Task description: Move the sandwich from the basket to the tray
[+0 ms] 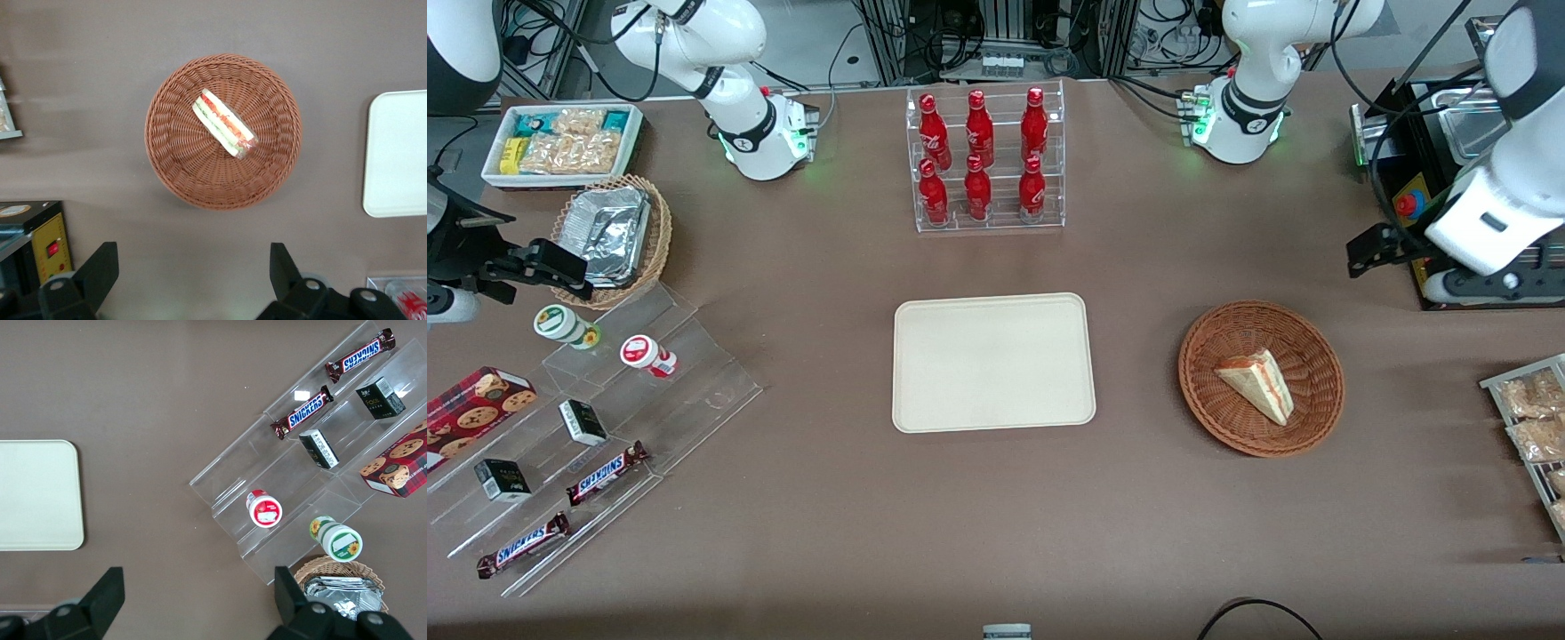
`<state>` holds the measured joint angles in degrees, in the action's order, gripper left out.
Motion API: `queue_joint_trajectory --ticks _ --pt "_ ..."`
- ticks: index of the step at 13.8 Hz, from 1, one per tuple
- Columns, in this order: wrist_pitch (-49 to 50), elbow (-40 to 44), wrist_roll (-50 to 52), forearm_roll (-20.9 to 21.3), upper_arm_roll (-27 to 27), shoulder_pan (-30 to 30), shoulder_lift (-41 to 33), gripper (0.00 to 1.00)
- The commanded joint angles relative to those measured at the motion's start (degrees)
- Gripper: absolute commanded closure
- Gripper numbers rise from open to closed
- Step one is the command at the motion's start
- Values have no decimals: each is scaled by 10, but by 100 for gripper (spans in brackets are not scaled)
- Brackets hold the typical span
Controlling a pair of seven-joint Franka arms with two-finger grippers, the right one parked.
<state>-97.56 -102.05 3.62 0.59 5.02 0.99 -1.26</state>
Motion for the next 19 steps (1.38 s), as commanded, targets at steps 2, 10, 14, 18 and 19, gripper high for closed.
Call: queue_joint_trajectory --ticks 2,10,14,18,19 --pt "-128 -137 81 4 5 3 -33 0" --pt "-319 -236 324 4 19 -13 21 0" --pt "-359 -238 359 5 23 -20 62 0" --pt "-404 -239 371 5 23 -20 103 0" --pt "-417 -239 371 5 23 -20 112 0"
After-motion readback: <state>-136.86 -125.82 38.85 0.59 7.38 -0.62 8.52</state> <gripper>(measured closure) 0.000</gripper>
